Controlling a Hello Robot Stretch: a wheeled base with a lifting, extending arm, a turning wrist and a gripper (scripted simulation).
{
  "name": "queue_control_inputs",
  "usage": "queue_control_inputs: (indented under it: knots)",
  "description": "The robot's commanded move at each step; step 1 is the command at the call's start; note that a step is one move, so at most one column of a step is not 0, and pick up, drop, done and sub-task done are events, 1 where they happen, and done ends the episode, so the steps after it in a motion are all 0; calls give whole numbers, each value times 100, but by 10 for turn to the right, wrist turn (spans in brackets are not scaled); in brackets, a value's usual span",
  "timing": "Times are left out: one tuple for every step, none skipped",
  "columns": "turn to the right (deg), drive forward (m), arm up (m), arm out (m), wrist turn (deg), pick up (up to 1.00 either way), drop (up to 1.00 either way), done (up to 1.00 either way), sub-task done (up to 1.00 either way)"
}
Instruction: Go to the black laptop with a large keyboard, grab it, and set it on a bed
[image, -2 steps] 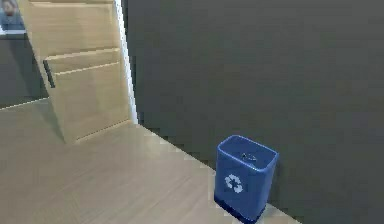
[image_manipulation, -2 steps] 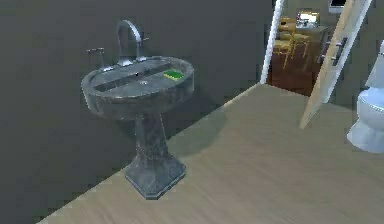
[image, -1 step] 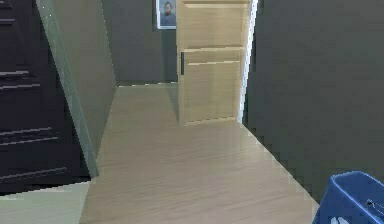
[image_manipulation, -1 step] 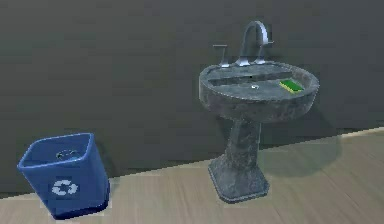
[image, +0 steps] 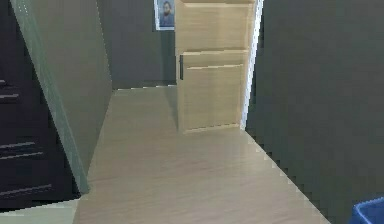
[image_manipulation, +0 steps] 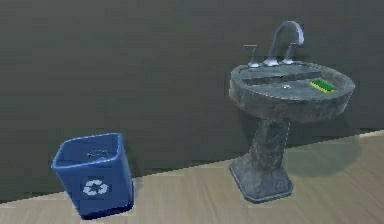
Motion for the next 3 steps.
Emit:
queue_control_inputs:
  knots:
    - [-450, 0, 0, 0, 0, 0, 0, 0, 0]
    - [-180, 0, 0, 0, 0, 0, 0, 0, 0]
    - [0, 65, 0, 0, 0, 0, 0, 0, 0]
